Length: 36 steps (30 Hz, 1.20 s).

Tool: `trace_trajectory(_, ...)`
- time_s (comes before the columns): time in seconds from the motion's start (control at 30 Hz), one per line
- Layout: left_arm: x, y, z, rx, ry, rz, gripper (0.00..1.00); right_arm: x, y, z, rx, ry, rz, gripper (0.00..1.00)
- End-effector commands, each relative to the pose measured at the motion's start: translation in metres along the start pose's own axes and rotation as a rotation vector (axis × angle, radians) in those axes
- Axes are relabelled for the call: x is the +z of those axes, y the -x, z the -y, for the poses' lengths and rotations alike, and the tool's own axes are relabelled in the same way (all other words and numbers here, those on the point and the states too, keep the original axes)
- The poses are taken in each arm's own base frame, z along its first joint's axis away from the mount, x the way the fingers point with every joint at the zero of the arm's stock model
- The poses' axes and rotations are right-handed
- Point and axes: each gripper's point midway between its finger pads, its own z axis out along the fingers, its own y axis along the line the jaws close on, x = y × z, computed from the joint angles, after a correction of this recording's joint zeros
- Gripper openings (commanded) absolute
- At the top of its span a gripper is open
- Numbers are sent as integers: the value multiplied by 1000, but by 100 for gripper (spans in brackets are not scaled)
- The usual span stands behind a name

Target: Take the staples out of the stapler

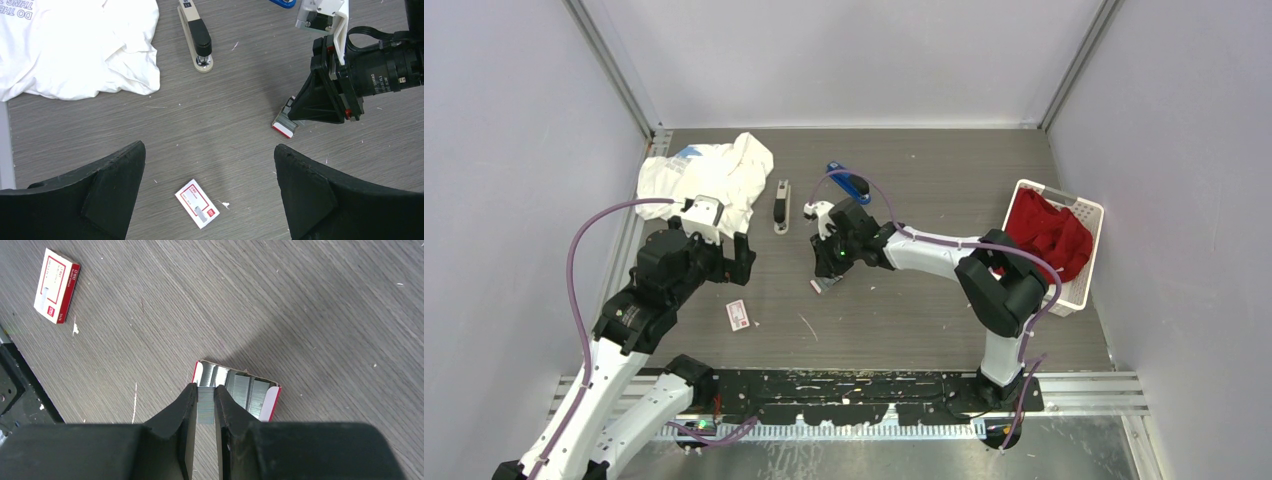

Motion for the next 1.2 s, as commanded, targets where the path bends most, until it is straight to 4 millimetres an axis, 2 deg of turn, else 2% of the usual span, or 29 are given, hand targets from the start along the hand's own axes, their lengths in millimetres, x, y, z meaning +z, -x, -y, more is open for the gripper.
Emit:
trace_trajectory(0.0, 1, 16, 1, -6, -8, 63, 99, -4, 21, -7, -11, 3, 79, 13)
trace_trajectory(0.17, 1, 17, 1, -6, -8, 65, 99, 0, 16, -8, -7, -7, 68, 14)
trace_trajectory(1.17, 1, 16, 1, -6, -10, 65, 99, -2, 14, -12, -36, -18, 74, 14)
